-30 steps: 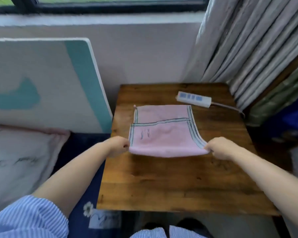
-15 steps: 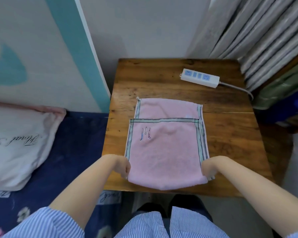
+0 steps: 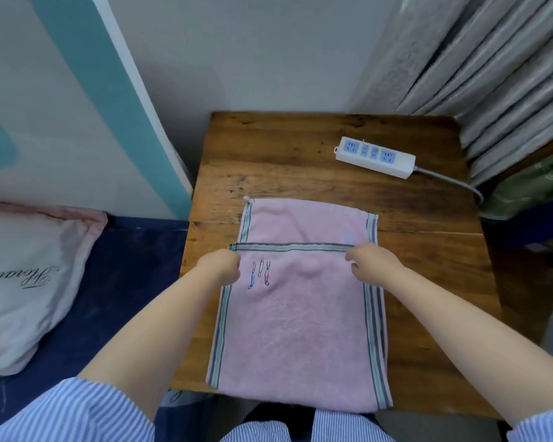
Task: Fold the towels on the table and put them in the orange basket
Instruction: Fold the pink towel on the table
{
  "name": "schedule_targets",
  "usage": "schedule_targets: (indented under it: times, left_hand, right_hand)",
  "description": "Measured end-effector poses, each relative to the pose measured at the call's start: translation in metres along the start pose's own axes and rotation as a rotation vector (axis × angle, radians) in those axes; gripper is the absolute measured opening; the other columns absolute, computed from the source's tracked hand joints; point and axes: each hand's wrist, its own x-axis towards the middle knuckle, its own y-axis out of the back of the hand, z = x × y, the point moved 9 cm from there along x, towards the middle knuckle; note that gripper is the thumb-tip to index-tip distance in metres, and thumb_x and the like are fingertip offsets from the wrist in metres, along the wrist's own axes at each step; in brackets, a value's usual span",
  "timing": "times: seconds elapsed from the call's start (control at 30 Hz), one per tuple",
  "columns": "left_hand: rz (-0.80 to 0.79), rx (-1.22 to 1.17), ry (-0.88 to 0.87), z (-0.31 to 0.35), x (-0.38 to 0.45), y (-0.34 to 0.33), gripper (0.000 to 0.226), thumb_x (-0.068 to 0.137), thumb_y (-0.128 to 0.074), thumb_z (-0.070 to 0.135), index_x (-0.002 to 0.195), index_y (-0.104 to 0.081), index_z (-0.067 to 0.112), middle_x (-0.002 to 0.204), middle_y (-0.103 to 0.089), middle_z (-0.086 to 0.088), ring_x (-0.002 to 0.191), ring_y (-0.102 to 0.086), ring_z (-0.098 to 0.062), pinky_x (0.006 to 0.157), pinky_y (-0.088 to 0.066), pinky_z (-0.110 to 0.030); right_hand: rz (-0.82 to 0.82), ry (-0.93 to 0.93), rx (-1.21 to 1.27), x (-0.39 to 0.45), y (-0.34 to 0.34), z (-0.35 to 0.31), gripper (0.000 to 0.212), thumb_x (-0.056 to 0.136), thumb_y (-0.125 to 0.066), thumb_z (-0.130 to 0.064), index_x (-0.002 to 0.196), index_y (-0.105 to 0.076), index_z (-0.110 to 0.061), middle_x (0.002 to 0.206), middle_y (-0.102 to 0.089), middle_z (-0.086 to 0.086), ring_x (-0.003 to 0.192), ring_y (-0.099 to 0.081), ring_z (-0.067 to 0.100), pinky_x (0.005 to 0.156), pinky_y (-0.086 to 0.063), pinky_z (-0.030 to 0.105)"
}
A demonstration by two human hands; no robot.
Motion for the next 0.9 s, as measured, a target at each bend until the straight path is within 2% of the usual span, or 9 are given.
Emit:
schedule_targets:
  times: [0.07,0.13,0.2,0.27,0.47,0.57,0.63,0.77,0.9]
  left_hand:
    - [0.052,0.020,0.044,0.003,0.011,0.013,0.026,0.092,-0.036,0.008,0.111,-0.054,0.004,0.099,-0.050,-0.011,0.089,-0.049,-0.027,0.072,-0.041,-0.033]
    - [0.154,0.026,0.097,0.005,0.023,0.027,0.027,0.092,-0.038,0.007,0.116,-0.050,0.006,0.115,-0.052,-0.013,0.105,-0.050,-0.029,0.081,-0.045,-0.036]
    - [0.230,0.023,0.161,0.004,0.032,0.037,0.032,0.091,-0.041,0.005,0.122,-0.047,0.008,0.124,-0.049,-0.013,0.116,-0.046,-0.030,0.089,-0.044,-0.037]
    - [0.211,0.029,0.209,0.003,0.043,0.037,0.035,0.090,-0.043,0.004,0.125,-0.045,0.009,0.129,-0.048,-0.012,0.120,-0.044,-0.029,0.093,-0.043,-0.037]
    - [0.147,0.032,0.240,-0.002,0.058,0.023,0.031,0.090,-0.041,0.002,0.119,-0.048,0.010,0.120,-0.057,-0.012,0.109,-0.055,-0.030,0.083,-0.045,-0.033]
    - [0.172,-0.098,0.228,-0.004,0.058,0.024,0.025,0.091,-0.041,0.004,0.105,-0.060,0.011,0.111,-0.063,-0.012,0.094,-0.057,-0.029,0.072,-0.045,-0.033]
    - [0.239,-0.206,0.176,-0.005,0.052,0.037,0.022,0.092,-0.046,0.008,0.100,-0.065,0.010,0.107,-0.066,-0.011,0.092,-0.058,-0.029,0.072,-0.046,-0.032]
    - [0.397,-0.374,0.073,-0.007,0.030,0.077,0.019,0.091,-0.053,0.013,0.100,-0.069,0.007,0.103,-0.068,-0.008,0.098,-0.059,-0.025,0.079,-0.045,-0.030]
    - [0.573,-0.447,0.062,-0.007,0.036,0.113,0.020,0.093,-0.051,0.010,0.103,-0.065,0.002,0.105,-0.065,-0.013,0.097,-0.057,-0.026,0.081,-0.043,-0.033]
  right_hand:
    - [0.134,0.007,0.007,0.009,0.014,0.004,0.034,0.091,-0.041,-0.008,0.122,-0.056,-0.011,0.122,-0.056,0.009,0.109,-0.053,0.027,0.089,-0.049,0.033]
    - [0.198,0.006,-0.002,0.019,0.017,0.011,0.035,0.091,-0.042,-0.008,0.124,-0.052,-0.011,0.124,-0.054,0.009,0.114,-0.049,0.028,0.090,-0.044,0.035]
    - [0.197,-0.021,-0.002,0.029,0.015,0.020,0.031,0.092,-0.042,-0.012,0.121,-0.051,-0.012,0.121,-0.055,0.008,0.113,-0.049,0.026,0.089,-0.042,0.034]
    - [0.150,-0.046,0.032,0.039,0.008,0.031,0.024,0.092,-0.043,-0.013,0.113,-0.053,-0.014,0.114,-0.060,0.007,0.105,-0.054,0.025,0.085,-0.042,0.032]
    - [-0.022,0.054,0.155,0.053,-0.011,0.043,0.023,0.093,-0.043,-0.015,0.104,-0.064,-0.012,0.102,-0.066,0.010,0.089,-0.061,0.026,0.071,-0.050,0.030]
    - [-0.074,0.120,0.115,0.056,-0.006,0.041,0.024,0.092,-0.045,-0.015,0.099,-0.066,-0.007,0.100,-0.067,0.012,0.089,-0.061,0.027,0.067,-0.047,0.031]
    - [-0.074,0.146,0.112,0.053,0.007,0.041,0.022,0.092,-0.046,-0.014,0.097,-0.066,-0.008,0.099,-0.068,0.011,0.089,-0.061,0.027,0.069,-0.048,0.032]
    - [0.002,0.183,0.125,0.035,0.045,0.044,0.020,0.089,-0.050,-0.015,0.095,-0.069,-0.009,0.093,-0.069,0.008,0.085,-0.062,0.023,0.073,-0.052,0.035]
    - [0.213,0.087,0.269,0.037,0.086,0.065,0.018,0.089,-0.051,-0.011,0.090,-0.068,-0.007,0.088,-0.064,0.008,0.087,-0.060,0.025,0.067,-0.044,0.032]
